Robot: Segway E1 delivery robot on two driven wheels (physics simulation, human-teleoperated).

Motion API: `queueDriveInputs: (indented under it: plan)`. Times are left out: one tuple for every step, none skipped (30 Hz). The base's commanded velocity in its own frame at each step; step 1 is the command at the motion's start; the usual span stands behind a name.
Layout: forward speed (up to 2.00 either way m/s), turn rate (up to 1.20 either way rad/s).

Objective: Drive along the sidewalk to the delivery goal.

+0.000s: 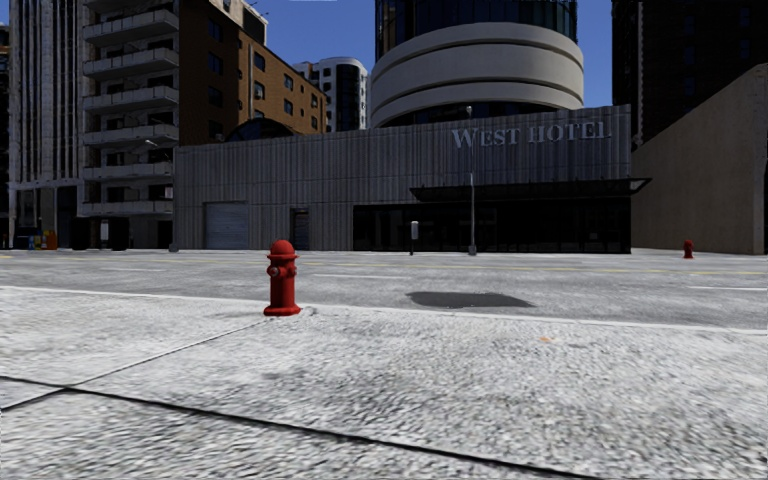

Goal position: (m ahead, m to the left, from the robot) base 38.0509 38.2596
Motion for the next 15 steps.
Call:
queueDriveInputs:
  plan:
    - [1.52, 0.55]
    - [1.52, 0.55]
    - [1.52, 0.55]
    - [1.52, 0.55]
    - [1.52, 0.55]
    - [1.52, 0.55]
    - [1.52, 0.55]
    - [1.52, 0.55]
    - [1.52, 0.55]
    - [1.52, 0.55]
    - [1.53, 0.55]
    - [1.53, 0.55]
    - [1.53, 0.55]
    - [1.53, 0.55]
    - [1.53, 0.55]
